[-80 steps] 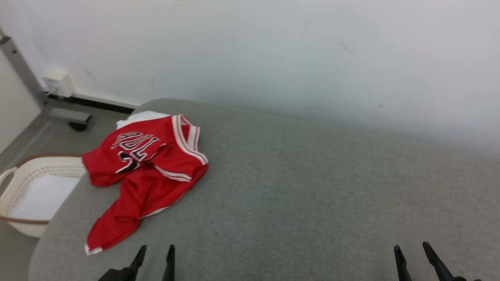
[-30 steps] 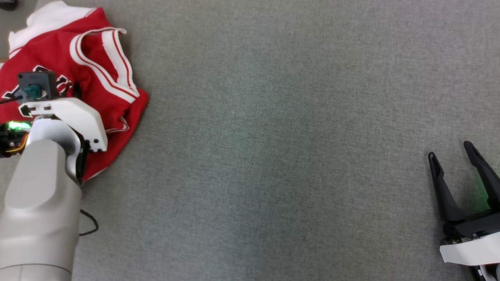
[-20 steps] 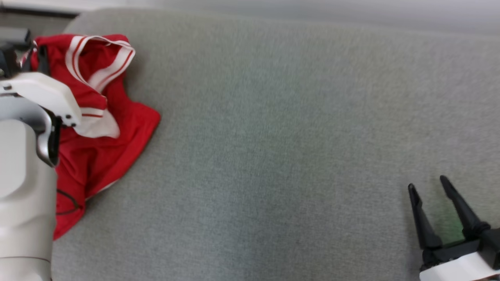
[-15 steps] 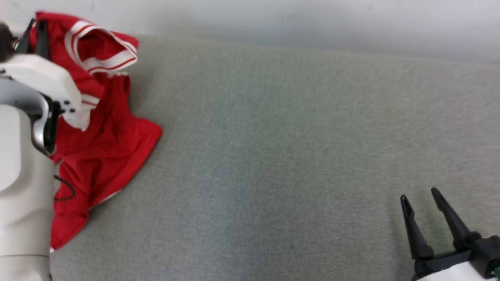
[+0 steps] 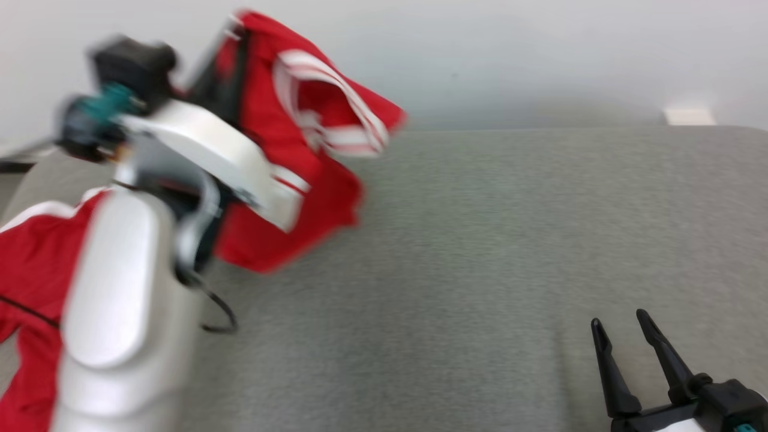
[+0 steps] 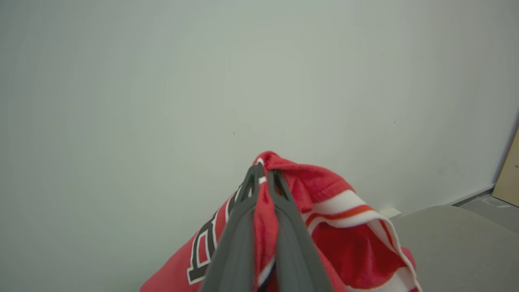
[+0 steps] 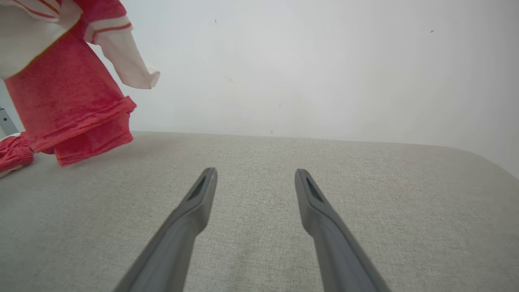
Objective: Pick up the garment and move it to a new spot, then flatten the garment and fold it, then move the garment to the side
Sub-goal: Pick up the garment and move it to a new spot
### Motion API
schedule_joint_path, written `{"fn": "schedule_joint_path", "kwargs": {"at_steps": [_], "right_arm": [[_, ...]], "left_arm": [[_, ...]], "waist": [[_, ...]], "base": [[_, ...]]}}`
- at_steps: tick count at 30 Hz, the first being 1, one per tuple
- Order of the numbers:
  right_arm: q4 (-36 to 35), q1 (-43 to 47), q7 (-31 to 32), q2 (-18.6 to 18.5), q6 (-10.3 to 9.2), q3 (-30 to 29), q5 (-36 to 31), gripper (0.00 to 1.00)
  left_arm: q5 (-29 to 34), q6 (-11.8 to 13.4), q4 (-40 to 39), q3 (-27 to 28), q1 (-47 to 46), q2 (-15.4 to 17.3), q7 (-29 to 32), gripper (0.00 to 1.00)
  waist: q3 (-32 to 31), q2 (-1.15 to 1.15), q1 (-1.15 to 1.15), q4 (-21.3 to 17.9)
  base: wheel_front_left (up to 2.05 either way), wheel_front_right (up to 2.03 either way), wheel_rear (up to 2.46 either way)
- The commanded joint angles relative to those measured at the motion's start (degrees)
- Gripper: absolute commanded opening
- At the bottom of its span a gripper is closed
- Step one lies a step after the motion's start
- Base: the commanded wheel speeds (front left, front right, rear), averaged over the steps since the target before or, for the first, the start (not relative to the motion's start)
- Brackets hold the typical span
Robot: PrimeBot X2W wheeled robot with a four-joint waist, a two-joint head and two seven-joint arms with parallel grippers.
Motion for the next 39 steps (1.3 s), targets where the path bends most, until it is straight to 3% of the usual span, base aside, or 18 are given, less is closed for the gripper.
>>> {"fn": "schedule_joint_path", "kwargs": {"at_steps": [1,9,16,23,30,31,32,33,34,35,39], "right_arm": [[0.12,0.47,0.05,0.45,-0.17,0.04,0.25,1.0],[0.3,-0.42,0.05,1.43,-0.17,0.75,0.61,1.0],[0.73,-0.87,0.05,2.5,-0.17,1.35,1.13,1.0],[1.58,-0.07,0.05,3.2,-0.17,1.52,1.26,1.0],[2.04,0.83,0.05,2.78,-0.17,0.82,0.62,1.0],[2.03,0.83,0.05,2.72,-0.17,0.72,0.57,1.0],[1.98,0.89,0.05,2.64,-0.17,0.65,0.45,1.0],[1.93,1.0,0.05,2.57,-0.17,0.55,0.37,1.0],[1.82,1.11,0.05,2.5,-0.17,0.43,0.33,1.0],[1.68,1.23,0.05,2.41,-0.17,0.32,0.27,1.0],[1.11,2.08,0.05,1.8,-0.17,-0.54,-0.19,1.0]], "left_arm": [[-0.6,-0.35,-2.04,-1.98,2.45,-1.45,0.85,0.0],[-4.85,0.31,-3.5,-11.1,9.78,-6.65,1.0,0.0],[-7.14,3.6,9.2,-16.44,12.93,-7.1,-1.26,0.0],[-3.48,6.2,28.11,-17.72,12.17,-4.23,-4.3,0.0],[-3.07,7.23,38.8,-17.43,11.55,-2.98,-7.98,0.0],[-3.63,6.93,39.49,-17.17,11.45,-3.39,-9.14,0.16],[-4.12,6.55,39.98,-16.96,11.23,-3.86,-10.59,0.44],[-4.71,6.32,40.29,-16.78,11.12,-4.3,-12.11,0.93],[-5.19,5.99,40.24,-16.74,11.03,-4.74,-13.66,0.93],[-5.84,5.61,39.96,-16.59,11.01,-5.11,-15.57,1.0],[-7.22,4.57,37.07,-16.14,12.15,-6.11,-23.01,1.0]], "waist": [[-0.72,0.0,0.0,-3.92],[-0.01,0.0,0.0,-12.93],[1.64,0.0,0.0,-19.37],[1.55,0.0,0.0,-21.84],[0.17,0.0,0.0,-20.47],[-0.07,0.0,0.0,-20.03],[-0.33,0.0,0.0,-19.54],[-0.6,0.0,0.0,-19.04],[-0.86,0.0,0.0,-18.49],[-1.14,0.0,0.0,-17.89],[-2.33,0.0,0.0,-15.45]], "base": [[0.0,0.0,0.0],[0.0,0.0,0.0],[0.0,0.0,0.0],[0.0,0.0,0.0],[0.0,0.0,0.0],[0.0,0.0,0.0],[0.0,0.0,0.0],[0.0,0.0,0.0],[0.0,0.0,0.0],[0.0,0.0,0.0],[0.0,0.0,0.0]]}}
